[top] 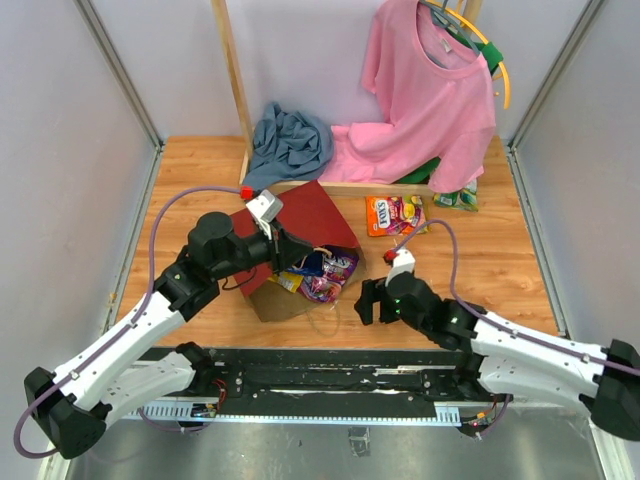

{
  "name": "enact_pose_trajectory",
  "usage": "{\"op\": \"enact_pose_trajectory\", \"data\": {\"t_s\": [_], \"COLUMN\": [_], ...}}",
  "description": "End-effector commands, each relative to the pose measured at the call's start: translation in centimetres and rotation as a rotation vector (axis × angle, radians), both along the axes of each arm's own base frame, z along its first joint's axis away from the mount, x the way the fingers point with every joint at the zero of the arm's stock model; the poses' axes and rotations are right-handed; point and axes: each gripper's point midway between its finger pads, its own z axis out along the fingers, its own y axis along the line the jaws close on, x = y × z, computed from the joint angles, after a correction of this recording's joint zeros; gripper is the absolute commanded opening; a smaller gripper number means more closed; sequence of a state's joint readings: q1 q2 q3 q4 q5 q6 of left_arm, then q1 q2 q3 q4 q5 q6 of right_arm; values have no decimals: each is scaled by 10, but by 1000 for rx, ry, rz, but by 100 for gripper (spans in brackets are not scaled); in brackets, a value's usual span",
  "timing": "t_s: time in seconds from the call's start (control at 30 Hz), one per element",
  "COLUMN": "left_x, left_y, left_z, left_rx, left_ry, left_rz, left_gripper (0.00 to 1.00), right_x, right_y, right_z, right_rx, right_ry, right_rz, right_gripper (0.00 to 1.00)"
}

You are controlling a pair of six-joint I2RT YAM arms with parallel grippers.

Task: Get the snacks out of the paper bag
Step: Place the snack at the center of the board, then take out the snack from the paper bag.

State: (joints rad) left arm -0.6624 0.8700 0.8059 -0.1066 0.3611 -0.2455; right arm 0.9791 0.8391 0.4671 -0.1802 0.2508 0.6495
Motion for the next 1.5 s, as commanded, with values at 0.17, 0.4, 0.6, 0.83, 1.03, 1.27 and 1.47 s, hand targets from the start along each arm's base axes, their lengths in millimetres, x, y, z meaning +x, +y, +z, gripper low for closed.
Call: {"op": "enact_pose_trajectory", "data": {"t_s": [0.17,0.4,0.6,0.83,1.03,1.27,1.47], "left_x": [15,28,36,34,31,31,29], "left_y": [4,15,23,24,27,28,31], "left_z": [-4,2,0,0,-3,-4,-8], "left_rx": [21,24,28,27,48,71,79], "left_ry": [10,13,32,44,43,35,33], "left_rz": [87,193,264,266,262,260,257], "left_gripper": [4,2,2,3,4,5,6], "right_x": [6,7,7,2,-10,-11,-11], "right_y": [68,109,143,168,181,203,215], "right_z": [20,57,65,42,29,5,-18], "right_rx": [61,164,279,381,420,483,533], "right_ry": [-94,-225,-172,-45,3,117,201], "right_rz": [97,204,209,128,61,6,-45], "right_gripper": [82,72,61,56,55,55,55]}}
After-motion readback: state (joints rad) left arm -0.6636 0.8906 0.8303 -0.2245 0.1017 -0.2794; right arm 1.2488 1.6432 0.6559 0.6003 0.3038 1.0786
